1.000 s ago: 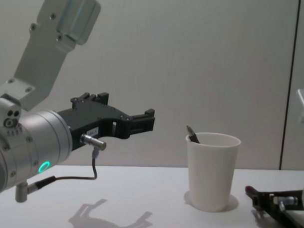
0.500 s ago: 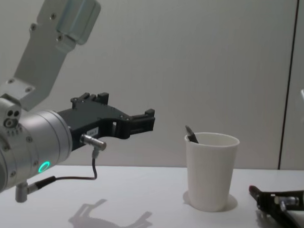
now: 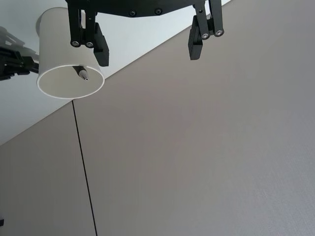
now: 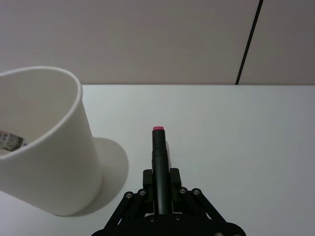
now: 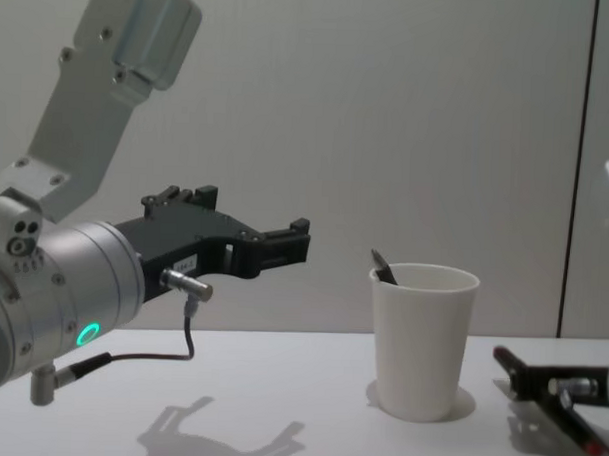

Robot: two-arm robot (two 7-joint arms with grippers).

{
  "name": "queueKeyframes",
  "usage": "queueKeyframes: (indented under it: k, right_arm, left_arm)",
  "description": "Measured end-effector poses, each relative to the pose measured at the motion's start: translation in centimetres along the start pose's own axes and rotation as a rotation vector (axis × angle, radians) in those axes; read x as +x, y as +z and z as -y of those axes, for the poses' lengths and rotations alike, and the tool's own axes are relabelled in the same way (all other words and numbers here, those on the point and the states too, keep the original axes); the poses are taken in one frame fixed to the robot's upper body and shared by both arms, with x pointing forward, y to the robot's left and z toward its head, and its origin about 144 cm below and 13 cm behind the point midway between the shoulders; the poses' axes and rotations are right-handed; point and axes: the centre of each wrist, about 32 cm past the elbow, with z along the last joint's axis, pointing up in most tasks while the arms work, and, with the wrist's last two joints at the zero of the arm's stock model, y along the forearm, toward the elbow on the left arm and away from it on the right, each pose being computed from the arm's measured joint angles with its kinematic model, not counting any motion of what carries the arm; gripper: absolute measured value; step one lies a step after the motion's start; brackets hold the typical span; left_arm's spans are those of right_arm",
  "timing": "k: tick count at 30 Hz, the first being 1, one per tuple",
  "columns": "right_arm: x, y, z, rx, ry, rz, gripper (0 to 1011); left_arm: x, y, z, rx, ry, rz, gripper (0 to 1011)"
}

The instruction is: Place the pen into the pen holder.

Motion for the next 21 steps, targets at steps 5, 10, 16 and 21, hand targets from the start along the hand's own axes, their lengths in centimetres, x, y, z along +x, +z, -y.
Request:
queueKeyframes:
  k: [5,10,16,21]
  right_arm:
    - [0.0,0.3,0.3,0.064,0.010,0.018,187]
    - [0.1,0.6,0.7,0.128,0.025,0.032,187]
    - [0.2,1.2,1.3,0.228,0.048,0.052,187]
    - [0.3,1.5,1.6,0.290,0.063,0.065,187]
  left_arm:
    - [0.0,0.0,0.0,0.000,0.000,0.000,1001]
    - [0.0,0.0,0.0,0.000,0.000,0.000,1001]
    - [0.0,0.0,0.0,0.000,0.000,0.000,1001]
    - [0.0,0.0,0.0,0.000,0.000,0.000,1001]
